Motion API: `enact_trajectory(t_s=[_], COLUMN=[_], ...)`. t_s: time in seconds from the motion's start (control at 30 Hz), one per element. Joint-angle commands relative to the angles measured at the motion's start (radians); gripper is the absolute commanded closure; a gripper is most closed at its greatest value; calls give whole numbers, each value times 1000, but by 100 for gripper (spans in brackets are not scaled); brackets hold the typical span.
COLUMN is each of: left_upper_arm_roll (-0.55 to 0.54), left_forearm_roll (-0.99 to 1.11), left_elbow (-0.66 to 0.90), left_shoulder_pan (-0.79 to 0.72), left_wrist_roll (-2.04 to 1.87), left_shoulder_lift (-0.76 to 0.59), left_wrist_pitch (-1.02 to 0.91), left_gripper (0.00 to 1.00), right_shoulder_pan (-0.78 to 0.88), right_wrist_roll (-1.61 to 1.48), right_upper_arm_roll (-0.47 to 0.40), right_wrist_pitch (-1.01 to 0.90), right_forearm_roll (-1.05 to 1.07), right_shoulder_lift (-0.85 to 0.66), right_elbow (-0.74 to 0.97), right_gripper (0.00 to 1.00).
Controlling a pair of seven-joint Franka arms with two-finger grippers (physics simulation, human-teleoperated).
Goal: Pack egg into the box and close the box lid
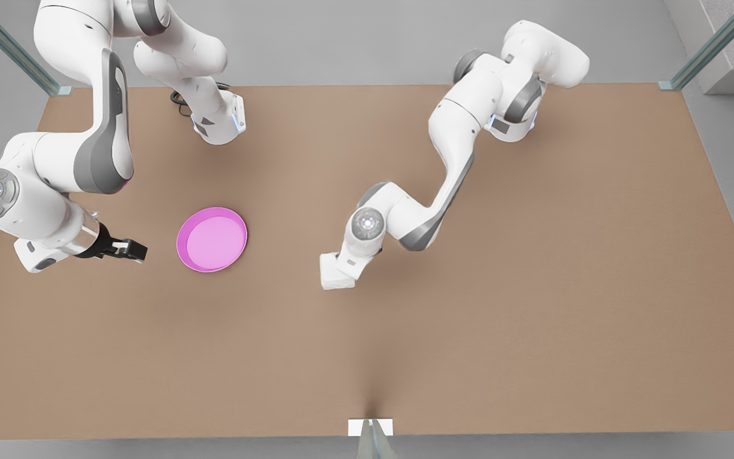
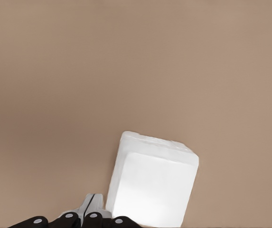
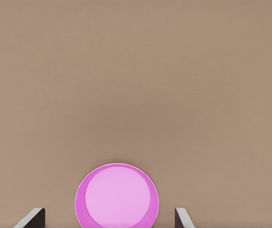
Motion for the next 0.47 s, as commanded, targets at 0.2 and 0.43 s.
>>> enact_trajectory(t_s=[0.2, 0.43], left_upper_arm_roll=[82, -54], left_forearm_roll=[37, 170], left_elbow=[-36, -350], left_shoulder_pan=[580, 695], left_wrist_roll=[817, 875], left_shoulder_lift=[-454, -813], left_wrist_pitch=[-499, -522], left_gripper=[0, 0], right_shoulder_pan=[-3, -2], right_wrist_roll=[53, 51], right_upper_arm_roll=[0, 0], right_wrist_pitch=[-12, -9], right_forearm_roll=[3, 9], right_shoulder_lift=[3, 8], right_elbow=[50, 51], right_gripper=[0, 0])
